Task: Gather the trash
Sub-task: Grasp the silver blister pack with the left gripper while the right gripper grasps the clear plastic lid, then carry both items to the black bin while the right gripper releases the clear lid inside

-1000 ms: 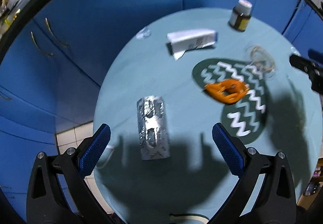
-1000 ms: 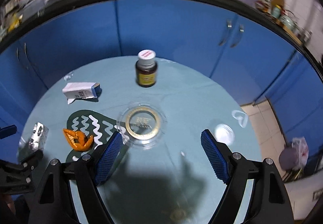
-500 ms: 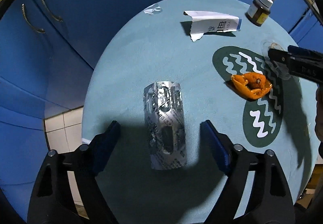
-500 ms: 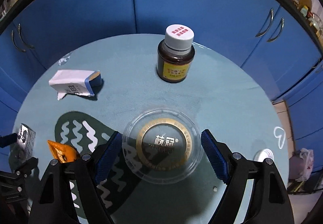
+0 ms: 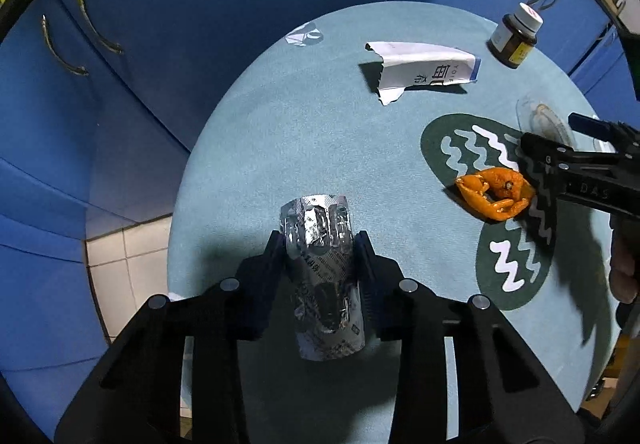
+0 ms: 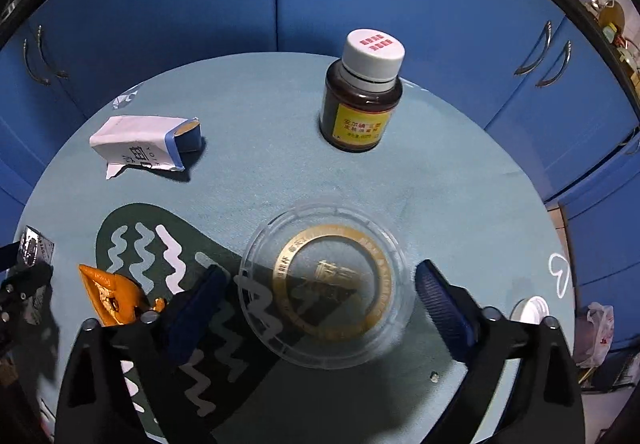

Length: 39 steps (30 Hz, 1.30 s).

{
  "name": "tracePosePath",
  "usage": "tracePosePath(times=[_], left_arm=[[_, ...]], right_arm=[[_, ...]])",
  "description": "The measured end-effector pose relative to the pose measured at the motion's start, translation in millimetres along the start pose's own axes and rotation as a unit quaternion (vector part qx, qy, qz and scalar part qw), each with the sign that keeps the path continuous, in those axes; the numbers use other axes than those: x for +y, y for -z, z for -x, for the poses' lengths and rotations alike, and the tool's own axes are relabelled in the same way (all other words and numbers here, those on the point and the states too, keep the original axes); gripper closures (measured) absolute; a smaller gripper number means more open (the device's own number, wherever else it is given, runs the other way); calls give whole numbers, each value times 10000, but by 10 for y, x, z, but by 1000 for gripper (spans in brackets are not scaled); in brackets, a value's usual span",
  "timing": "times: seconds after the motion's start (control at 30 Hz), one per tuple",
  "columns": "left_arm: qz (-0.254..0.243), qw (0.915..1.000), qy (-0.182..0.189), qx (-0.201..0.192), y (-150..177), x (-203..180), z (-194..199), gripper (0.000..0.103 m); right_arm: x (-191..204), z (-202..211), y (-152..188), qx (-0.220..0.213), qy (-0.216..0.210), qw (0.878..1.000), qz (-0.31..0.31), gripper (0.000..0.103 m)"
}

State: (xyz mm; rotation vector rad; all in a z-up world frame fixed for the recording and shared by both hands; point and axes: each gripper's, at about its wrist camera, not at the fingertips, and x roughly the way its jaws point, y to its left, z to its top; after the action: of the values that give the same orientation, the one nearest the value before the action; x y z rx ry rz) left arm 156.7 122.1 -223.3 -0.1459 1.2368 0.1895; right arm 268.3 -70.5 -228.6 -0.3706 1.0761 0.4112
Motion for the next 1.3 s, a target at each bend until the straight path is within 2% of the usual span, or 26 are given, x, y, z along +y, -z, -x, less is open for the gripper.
tracePosePath(times=[0.2, 0.47, 0.77, 1.3], left_arm=[[67, 9998, 173, 34, -6, -21, 54, 72], [-138, 9993, 254, -242, -33, -214, 309, 72], [-562, 9959, 401, -577, -33, -674, 635, 72], [-1399, 9842, 620, -890, 208, -1601, 1074, 72]], right_arm=[[-15, 72, 72, -50, 111, 9999, 36, 20], [-143, 465, 280, -261, 110, 9995, -129, 20], [-328, 1053, 702, -555, 332, 9972, -377, 20], [-927, 1659, 1354, -794, 702, 9893, -1008, 20]])
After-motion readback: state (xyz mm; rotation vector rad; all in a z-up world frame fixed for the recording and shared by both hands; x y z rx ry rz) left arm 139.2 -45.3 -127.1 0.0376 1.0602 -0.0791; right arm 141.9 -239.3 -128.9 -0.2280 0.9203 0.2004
